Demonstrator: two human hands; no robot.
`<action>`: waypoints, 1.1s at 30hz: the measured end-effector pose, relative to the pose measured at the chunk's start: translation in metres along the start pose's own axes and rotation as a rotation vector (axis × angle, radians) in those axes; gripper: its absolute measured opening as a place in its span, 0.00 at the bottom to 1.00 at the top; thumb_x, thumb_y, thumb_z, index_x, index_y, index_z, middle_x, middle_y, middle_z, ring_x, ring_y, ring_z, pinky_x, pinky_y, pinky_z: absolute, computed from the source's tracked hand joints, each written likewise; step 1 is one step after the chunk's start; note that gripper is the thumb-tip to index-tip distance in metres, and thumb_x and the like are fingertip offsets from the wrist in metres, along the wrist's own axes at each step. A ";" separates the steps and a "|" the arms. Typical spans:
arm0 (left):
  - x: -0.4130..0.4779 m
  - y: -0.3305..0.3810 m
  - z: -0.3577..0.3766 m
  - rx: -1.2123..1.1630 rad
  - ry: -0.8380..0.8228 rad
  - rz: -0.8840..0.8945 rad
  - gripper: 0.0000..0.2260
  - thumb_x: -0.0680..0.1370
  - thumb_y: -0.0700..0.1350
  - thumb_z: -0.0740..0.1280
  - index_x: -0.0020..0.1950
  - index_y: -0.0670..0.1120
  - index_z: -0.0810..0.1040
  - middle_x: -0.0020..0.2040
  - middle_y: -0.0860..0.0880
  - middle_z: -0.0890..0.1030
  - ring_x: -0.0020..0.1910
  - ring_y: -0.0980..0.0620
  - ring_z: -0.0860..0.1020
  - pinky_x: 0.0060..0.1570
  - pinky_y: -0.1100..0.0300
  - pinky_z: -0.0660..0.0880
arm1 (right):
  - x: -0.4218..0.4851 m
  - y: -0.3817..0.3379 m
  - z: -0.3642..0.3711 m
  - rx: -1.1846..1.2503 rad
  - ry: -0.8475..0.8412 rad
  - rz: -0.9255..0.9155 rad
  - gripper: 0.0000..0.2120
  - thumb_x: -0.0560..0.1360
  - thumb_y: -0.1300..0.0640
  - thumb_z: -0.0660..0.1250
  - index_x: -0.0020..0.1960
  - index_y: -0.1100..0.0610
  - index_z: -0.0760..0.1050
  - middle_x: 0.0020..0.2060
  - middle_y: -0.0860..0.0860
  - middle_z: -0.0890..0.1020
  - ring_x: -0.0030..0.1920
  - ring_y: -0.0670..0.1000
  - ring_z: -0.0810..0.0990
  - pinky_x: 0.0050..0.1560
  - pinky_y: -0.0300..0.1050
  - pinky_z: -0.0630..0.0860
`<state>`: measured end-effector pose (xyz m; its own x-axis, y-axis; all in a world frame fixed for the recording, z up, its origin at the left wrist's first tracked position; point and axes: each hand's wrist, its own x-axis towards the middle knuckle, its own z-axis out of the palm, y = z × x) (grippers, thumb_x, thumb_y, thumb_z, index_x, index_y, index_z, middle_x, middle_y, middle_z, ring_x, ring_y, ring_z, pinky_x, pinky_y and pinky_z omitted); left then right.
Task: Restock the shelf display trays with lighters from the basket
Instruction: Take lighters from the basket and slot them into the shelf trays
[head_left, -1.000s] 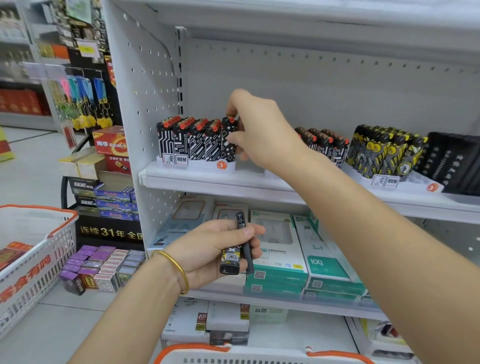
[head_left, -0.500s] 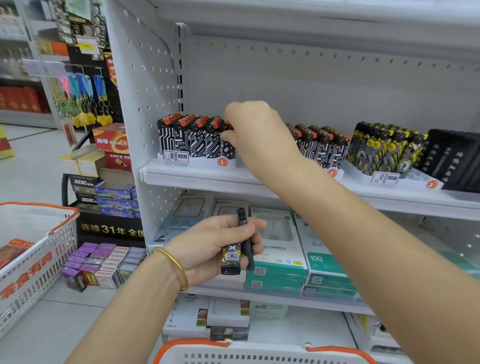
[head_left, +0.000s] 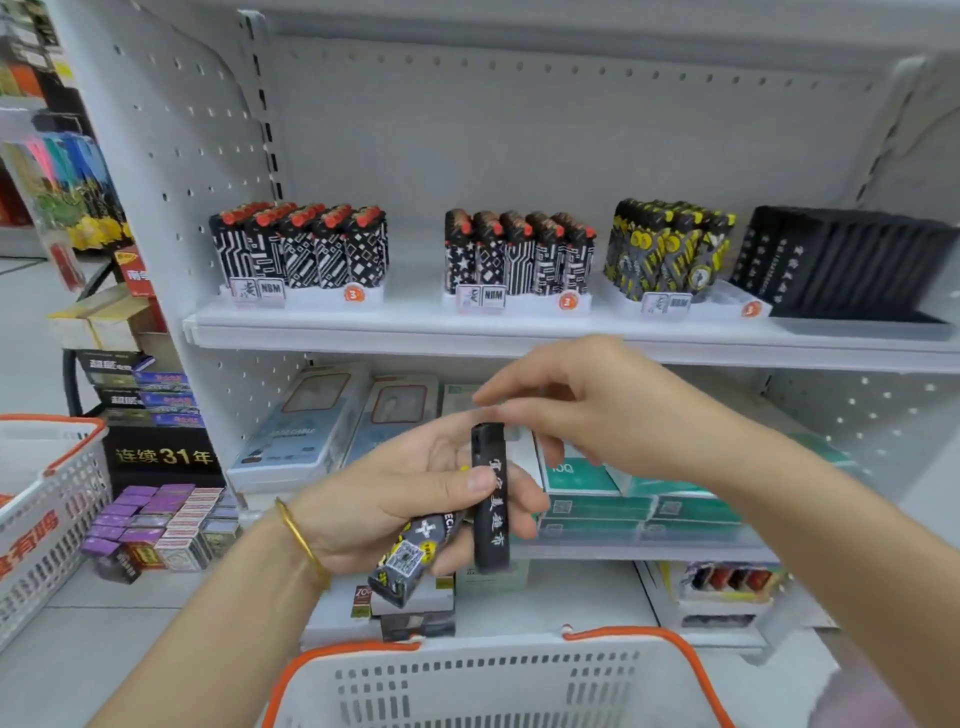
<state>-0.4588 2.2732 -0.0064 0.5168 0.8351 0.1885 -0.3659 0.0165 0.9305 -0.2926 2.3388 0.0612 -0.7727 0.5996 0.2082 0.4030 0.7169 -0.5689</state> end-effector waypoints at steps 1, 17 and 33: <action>0.005 -0.003 0.005 -0.003 -0.036 -0.005 0.16 0.78 0.35 0.60 0.65 0.37 0.63 0.48 0.39 0.82 0.32 0.48 0.81 0.23 0.66 0.72 | -0.006 0.004 -0.003 0.044 -0.015 0.013 0.08 0.76 0.59 0.65 0.53 0.56 0.81 0.22 0.39 0.75 0.23 0.41 0.72 0.25 0.28 0.65; 0.146 -0.022 0.101 -0.022 0.031 -0.121 0.24 0.68 0.51 0.73 0.58 0.40 0.72 0.47 0.41 0.83 0.41 0.50 0.83 0.20 0.68 0.70 | -0.105 0.074 -0.118 0.261 0.031 0.128 0.05 0.75 0.66 0.66 0.47 0.59 0.79 0.31 0.55 0.78 0.30 0.47 0.72 0.31 0.39 0.71; 0.229 -0.044 0.120 0.115 0.408 -0.348 0.07 0.81 0.39 0.59 0.55 0.39 0.74 0.30 0.48 0.71 0.21 0.54 0.71 0.21 0.66 0.69 | -0.084 0.116 -0.188 0.132 0.815 0.197 0.06 0.74 0.63 0.67 0.43 0.53 0.72 0.33 0.50 0.75 0.35 0.54 0.82 0.29 0.43 0.79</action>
<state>-0.2311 2.3980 0.0338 0.2418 0.9369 -0.2526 -0.1277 0.2888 0.9488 -0.0889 2.4384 0.1268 -0.0790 0.8145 0.5747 0.3933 0.5552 -0.7328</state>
